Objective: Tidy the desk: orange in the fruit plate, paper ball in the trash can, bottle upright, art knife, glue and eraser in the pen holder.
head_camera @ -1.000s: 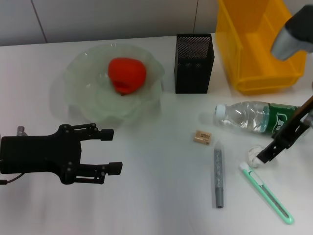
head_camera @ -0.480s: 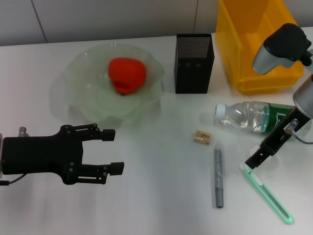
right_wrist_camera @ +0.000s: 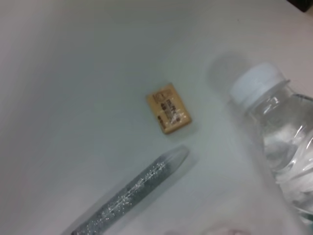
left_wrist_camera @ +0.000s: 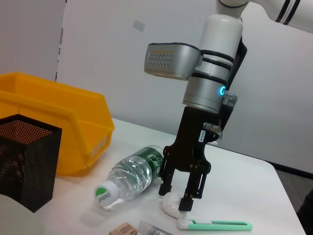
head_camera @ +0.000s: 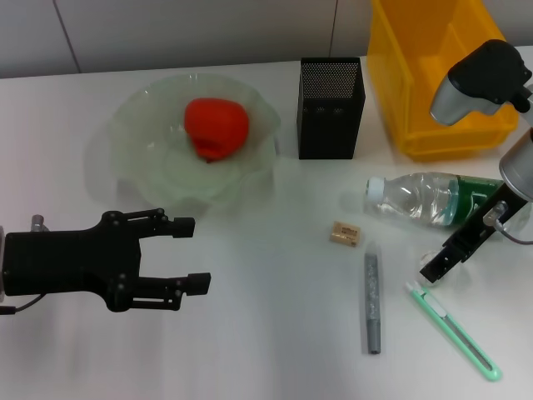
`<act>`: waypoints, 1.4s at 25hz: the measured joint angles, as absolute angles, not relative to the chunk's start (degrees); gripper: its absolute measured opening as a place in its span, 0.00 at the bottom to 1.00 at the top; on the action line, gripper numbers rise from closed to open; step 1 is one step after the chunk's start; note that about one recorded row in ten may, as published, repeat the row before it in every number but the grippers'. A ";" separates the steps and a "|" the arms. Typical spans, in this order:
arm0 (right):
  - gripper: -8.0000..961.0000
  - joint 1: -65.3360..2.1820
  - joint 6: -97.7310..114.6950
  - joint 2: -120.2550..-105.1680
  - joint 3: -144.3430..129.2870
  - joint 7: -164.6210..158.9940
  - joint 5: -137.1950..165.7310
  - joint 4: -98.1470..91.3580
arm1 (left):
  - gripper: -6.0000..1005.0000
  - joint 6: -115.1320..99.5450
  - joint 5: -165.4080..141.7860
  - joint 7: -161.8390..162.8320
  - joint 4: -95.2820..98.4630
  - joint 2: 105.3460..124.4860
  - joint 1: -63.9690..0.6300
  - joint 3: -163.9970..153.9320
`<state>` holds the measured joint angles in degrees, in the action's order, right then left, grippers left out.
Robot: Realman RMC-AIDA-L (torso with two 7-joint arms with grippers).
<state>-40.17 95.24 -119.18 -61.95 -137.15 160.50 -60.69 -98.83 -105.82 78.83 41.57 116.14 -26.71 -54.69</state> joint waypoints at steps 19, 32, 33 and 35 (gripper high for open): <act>0.47 -38.30 102.62 -119.09 -60.23 -137.82 159.18 -76.61 | 0.84 -98.25 -105.82 78.67 41.57 116.19 -26.54 -54.59; 0.47 -37.09 95.80 -118.96 -56.41 -137.07 160.54 -91.27 | 0.84 -98.09 -105.82 77.44 41.57 116.82 -26.44 -54.58; 0.46 -37.09 95.80 -118.96 -56.41 -137.07 160.54 -91.27 | 0.84 -98.08 -105.82 77.44 41.57 116.89 -26.38 -54.58; 0.46 -36.55 91.88 -119.04 -56.59 -136.74 161.01 -89.90 | 0.84 -98.08 -105.81 77.43 41.57 116.98 -26.31 -54.58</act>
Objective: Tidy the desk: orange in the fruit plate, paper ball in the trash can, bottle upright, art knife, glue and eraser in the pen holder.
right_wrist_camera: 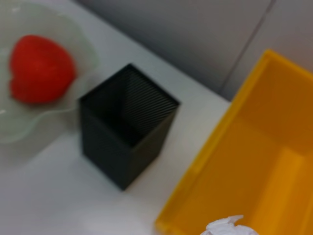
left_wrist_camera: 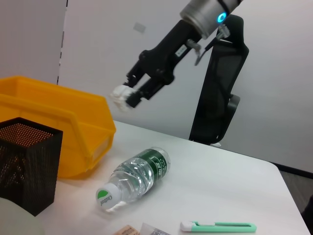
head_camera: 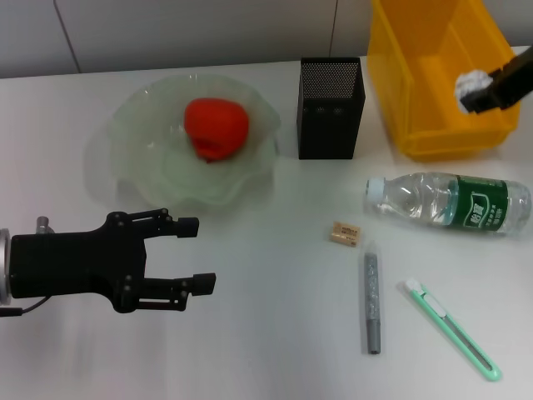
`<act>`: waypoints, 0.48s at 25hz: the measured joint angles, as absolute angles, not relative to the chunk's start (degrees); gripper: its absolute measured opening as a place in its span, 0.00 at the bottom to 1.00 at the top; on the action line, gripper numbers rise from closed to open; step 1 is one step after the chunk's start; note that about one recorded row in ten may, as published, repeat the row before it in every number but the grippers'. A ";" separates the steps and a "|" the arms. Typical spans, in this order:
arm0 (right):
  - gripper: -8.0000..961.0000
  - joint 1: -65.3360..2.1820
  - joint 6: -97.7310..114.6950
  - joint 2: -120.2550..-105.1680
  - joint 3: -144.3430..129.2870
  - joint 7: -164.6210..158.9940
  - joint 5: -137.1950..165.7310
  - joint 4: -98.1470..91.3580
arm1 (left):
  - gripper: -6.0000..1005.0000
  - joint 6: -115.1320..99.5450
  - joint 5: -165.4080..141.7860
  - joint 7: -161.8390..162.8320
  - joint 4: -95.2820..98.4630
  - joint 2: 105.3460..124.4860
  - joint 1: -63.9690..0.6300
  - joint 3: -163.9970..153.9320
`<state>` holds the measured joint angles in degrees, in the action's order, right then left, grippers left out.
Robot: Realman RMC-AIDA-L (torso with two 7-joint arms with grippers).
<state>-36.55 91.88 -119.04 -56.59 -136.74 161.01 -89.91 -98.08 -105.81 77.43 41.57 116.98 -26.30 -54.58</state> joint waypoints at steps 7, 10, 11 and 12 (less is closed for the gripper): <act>0.46 -34.56 74.19 -118.99 -56.42 -133.67 158.91 -80.46 | 0.84 -98.08 -105.82 77.43 41.57 117.09 -26.10 -54.49; 0.49 -33.92 70.33 -119.00 -56.44 -132.15 156.22 -78.78 | 0.84 -97.86 -105.81 77.43 41.58 117.16 -26.12 -54.49; 0.49 -33.66 68.73 -118.91 -56.28 -130.81 154.33 -77.68 | 0.84 -97.74 -105.78 77.43 41.60 117.18 -26.12 -54.49; 0.50 -33.44 66.25 -118.59 -55.82 -128.08 150.63 -75.29 | 0.84 -97.60 -105.74 77.46 41.65 117.20 -26.12 -54.49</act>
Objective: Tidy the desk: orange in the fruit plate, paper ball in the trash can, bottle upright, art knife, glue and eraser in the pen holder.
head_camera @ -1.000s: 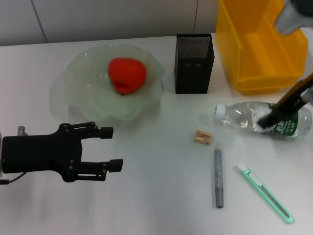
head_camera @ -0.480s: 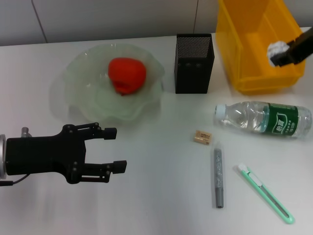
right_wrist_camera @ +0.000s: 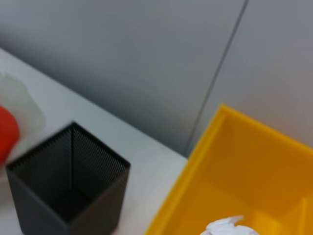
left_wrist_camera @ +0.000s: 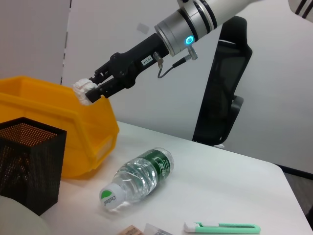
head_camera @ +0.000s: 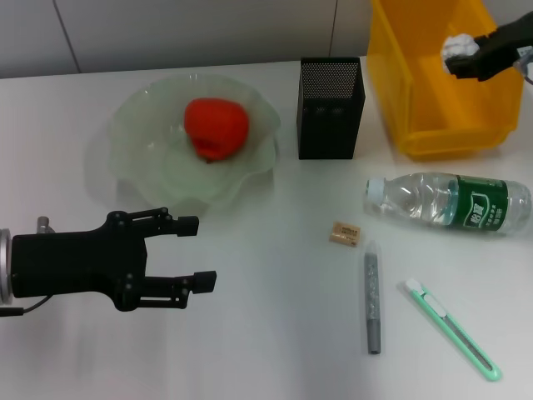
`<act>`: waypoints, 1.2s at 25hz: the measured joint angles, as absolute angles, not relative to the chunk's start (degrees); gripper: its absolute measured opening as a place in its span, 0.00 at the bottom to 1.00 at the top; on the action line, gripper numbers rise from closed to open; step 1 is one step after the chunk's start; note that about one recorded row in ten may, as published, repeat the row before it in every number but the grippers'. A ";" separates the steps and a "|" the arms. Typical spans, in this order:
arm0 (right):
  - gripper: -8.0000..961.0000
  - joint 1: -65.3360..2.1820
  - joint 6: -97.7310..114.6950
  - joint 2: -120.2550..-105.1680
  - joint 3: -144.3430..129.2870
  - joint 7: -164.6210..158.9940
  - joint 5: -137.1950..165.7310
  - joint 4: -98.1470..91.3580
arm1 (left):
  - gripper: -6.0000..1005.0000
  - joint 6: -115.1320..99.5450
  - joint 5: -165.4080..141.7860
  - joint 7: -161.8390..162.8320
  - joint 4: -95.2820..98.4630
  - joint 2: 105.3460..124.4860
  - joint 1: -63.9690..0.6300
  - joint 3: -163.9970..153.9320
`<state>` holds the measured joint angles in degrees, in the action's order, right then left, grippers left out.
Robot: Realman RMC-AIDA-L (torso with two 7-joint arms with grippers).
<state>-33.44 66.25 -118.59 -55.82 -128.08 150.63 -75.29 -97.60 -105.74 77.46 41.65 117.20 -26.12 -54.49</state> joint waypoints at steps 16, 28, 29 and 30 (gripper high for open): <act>0.82 -33.47 62.07 -117.59 -55.10 -126.18 147.32 -71.05 | 0.84 -96.14 -105.67 76.88 42.13 117.91 -25.57 -53.90; 0.82 -32.58 82.26 -117.65 -54.49 -132.78 150.93 -85.39 | 0.84 -95.58 -105.83 78.64 42.18 117.66 -25.15 -53.78; 0.82 -32.58 82.26 -117.65 -54.49 -132.78 150.93 -85.39 | 0.84 -95.58 -105.83 78.64 42.18 117.66 -25.15 -53.78; 0.82 -32.82 86.84 -117.71 -54.55 -133.99 151.74 -88.15 | 0.84 -95.50 -105.83 78.61 42.18 117.64 -25.13 -53.78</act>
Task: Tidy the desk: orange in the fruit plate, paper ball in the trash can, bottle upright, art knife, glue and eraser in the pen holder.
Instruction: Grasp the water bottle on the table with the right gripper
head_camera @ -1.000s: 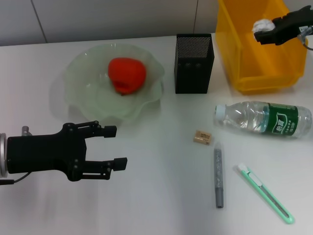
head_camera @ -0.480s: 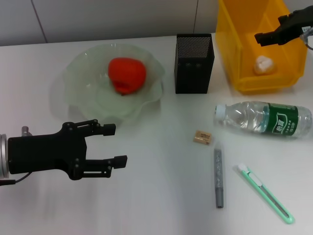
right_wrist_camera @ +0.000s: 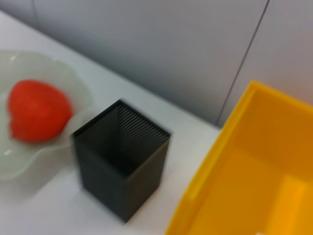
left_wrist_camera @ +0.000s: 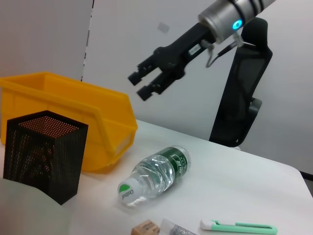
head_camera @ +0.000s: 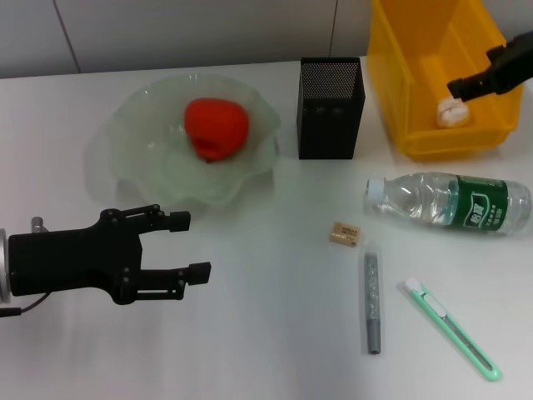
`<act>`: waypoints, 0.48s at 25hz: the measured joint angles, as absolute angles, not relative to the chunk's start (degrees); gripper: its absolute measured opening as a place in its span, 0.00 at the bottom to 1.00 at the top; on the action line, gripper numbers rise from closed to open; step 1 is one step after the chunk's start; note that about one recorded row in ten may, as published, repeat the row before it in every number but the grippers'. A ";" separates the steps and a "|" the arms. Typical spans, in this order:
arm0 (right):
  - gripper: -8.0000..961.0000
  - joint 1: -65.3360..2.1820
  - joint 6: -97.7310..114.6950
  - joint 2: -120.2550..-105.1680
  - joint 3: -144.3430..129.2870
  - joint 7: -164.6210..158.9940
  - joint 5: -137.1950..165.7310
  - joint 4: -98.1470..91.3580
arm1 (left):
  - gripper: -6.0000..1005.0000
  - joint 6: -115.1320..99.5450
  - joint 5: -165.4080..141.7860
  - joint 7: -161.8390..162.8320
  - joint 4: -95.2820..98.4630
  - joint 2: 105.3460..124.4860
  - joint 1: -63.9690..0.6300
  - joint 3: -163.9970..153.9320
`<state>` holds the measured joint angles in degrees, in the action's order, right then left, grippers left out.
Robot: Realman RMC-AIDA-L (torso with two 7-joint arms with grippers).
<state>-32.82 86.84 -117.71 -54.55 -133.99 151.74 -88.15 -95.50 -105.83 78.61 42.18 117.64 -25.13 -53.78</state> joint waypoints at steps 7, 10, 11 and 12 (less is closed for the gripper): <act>0.82 -35.14 96.88 -117.52 -55.24 -134.70 154.25 -90.43 | 0.84 -95.37 -105.83 77.60 42.16 117.82 -24.92 -53.02; 0.82 -36.75 99.79 -117.45 -59.11 -133.00 156.25 -89.85 | 0.84 -95.36 -105.83 77.48 41.96 117.80 -24.92 -53.01; 0.82 -36.75 99.79 -117.45 -59.11 -133.00 156.25 -89.85 | 0.84 -95.35 -105.82 77.48 41.90 117.79 -24.92 -52.98; 0.82 -37.09 99.93 -117.51 -60.78 -132.65 157.18 -89.55 | 0.84 -95.35 -105.82 77.48 41.90 117.79 -24.92 -52.98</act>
<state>-37.09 99.93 -117.51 -60.78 -132.65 157.18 -89.55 -95.35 -105.82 77.48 41.90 117.79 -24.92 -52.98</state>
